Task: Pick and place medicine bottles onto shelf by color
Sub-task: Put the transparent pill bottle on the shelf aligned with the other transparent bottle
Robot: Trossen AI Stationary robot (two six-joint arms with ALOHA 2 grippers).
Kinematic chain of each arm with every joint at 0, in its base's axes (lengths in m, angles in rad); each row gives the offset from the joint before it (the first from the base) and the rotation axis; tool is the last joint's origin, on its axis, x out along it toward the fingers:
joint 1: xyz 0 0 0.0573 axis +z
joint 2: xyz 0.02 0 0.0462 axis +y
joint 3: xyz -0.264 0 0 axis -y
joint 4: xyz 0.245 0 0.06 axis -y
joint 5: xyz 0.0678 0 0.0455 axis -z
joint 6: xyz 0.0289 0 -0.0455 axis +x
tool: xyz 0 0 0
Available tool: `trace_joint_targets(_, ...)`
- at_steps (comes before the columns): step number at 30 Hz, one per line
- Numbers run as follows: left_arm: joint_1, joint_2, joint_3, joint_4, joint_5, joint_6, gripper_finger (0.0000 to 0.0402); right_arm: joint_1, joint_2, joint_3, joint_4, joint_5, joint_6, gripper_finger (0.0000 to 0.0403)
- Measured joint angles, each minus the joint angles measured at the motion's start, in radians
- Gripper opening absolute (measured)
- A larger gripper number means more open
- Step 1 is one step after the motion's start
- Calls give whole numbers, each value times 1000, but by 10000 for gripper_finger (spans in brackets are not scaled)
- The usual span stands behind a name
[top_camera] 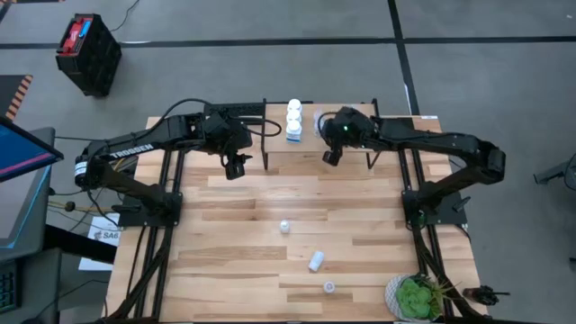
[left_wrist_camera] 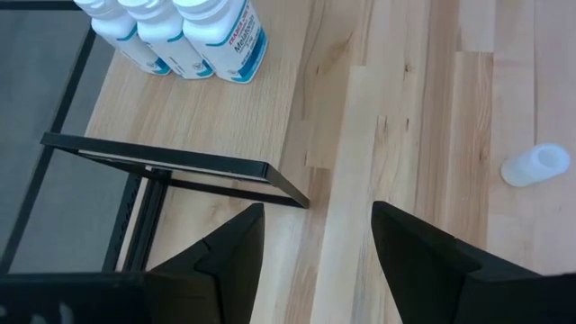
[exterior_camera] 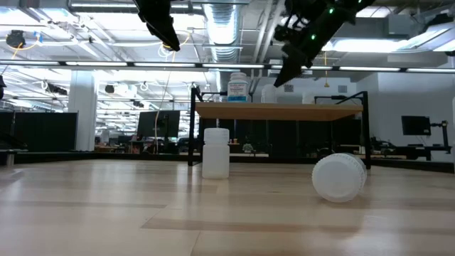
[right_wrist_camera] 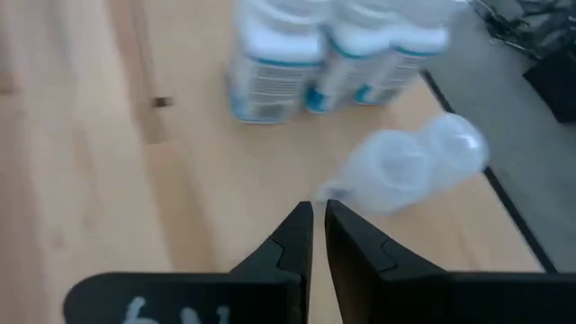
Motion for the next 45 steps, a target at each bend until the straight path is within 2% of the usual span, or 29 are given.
trace_joint_targets(9,-2,0,0,0,5,-8,194,225,-147,0,-134,-34,89,56)
trace_joint_targets(13,-23,0,0,1,79,-37,194,321,-177,0,-191,-77,125,56)
trace_joint_targets(18,-108,0,-17,9,169,-77,194,418,-180,0,-280,-78,190,56)
trace_joint_targets(23,-229,0,-90,108,175,-113,194,488,-167,-2,-377,-78,186,56)
trace_joint_targets(29,-334,3,-153,222,106,-133,194,568,-149,-32,-329,-106,191,56)
trace_joint_targets(33,-377,7,-169,232,64,-167,194,608,-116,-39,-296,-107,205,56)
trace_joint_targets(41,-451,14,-204,244,45,-327,194,654,-49,-36,-186,-107,298,56)
trace_joint_targets(45,-485,19,-206,250,44,-363,194,675,-19,-33,-110,-113,412,55)
